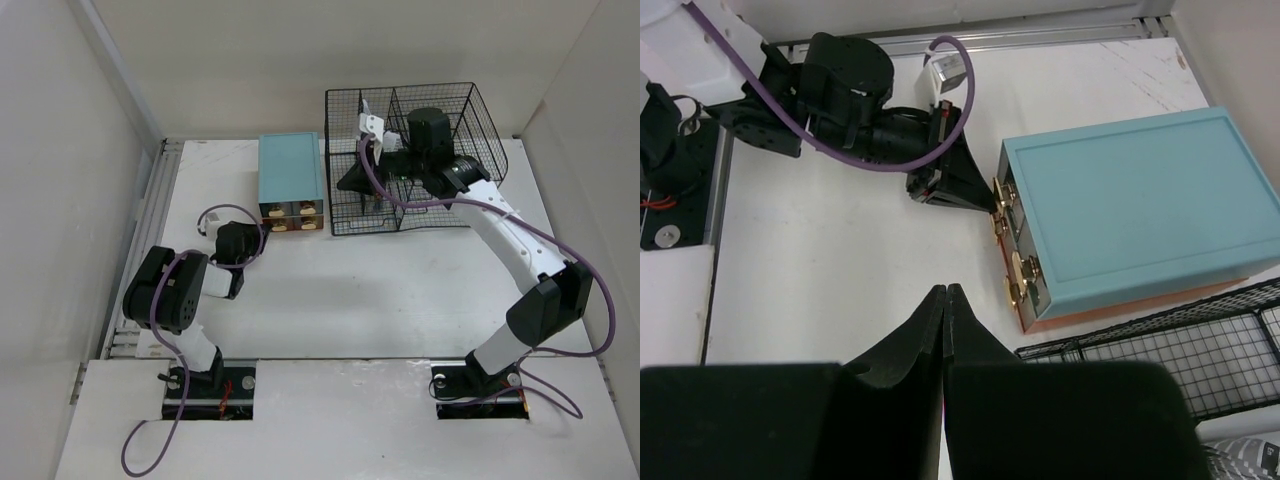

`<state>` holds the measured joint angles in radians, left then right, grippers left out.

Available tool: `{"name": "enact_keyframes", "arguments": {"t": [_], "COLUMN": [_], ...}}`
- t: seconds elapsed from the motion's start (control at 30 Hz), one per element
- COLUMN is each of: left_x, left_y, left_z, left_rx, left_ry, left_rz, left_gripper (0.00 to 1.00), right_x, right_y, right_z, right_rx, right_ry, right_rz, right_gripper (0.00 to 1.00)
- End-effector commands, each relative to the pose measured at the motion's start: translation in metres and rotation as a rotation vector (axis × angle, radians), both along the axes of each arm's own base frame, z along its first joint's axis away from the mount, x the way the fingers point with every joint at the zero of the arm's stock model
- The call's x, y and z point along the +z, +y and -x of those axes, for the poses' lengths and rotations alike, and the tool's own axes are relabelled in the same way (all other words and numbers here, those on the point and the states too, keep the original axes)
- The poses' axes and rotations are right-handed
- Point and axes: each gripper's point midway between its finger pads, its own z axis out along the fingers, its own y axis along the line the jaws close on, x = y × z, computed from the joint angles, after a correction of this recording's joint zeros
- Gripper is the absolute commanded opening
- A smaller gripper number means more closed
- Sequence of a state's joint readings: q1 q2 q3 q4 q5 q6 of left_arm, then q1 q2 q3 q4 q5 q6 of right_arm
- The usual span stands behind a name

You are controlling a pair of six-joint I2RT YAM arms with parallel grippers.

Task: Organize the desk

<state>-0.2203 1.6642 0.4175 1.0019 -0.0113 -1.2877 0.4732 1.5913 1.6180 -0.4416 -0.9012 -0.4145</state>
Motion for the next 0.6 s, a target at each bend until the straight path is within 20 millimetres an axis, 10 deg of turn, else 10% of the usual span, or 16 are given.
{"name": "enact_keyframes", "arguments": {"t": [0.0, 0.27, 0.47, 0.5, 0.57], "left_x": [0.04, 0.064, 0.131, 0.163, 0.185], "left_y": [-0.004, -0.025, -0.037, -0.04, -0.041], "left_z": [-0.016, 0.074, 0.107, 0.106, 0.112], "left_rx": [-0.01, -0.157, -0.259, -0.269, -0.32], "left_ry": [-0.134, -0.271, -0.462, -0.538, -0.573], "left_rz": [0.029, 0.036, -0.184, -0.223, -0.396], "left_gripper": [0.05, 0.78, 0.99, 0.99, 0.99], "right_x": [0.015, 0.006, 0.014, 0.02, 0.03], "right_y": [-0.003, -0.004, -0.017, -0.02, -0.028], "right_z": [0.006, 0.005, -0.017, -0.026, -0.036], "right_rx": [0.025, 0.025, -0.128, -0.177, -0.285], "right_ry": [-0.037, -0.034, -0.09, -0.117, -0.116], "right_rz": [-0.038, -0.012, 0.035, 0.033, 0.017], "right_gripper": [0.04, 0.22, 0.77, 1.0, 1.0]}}
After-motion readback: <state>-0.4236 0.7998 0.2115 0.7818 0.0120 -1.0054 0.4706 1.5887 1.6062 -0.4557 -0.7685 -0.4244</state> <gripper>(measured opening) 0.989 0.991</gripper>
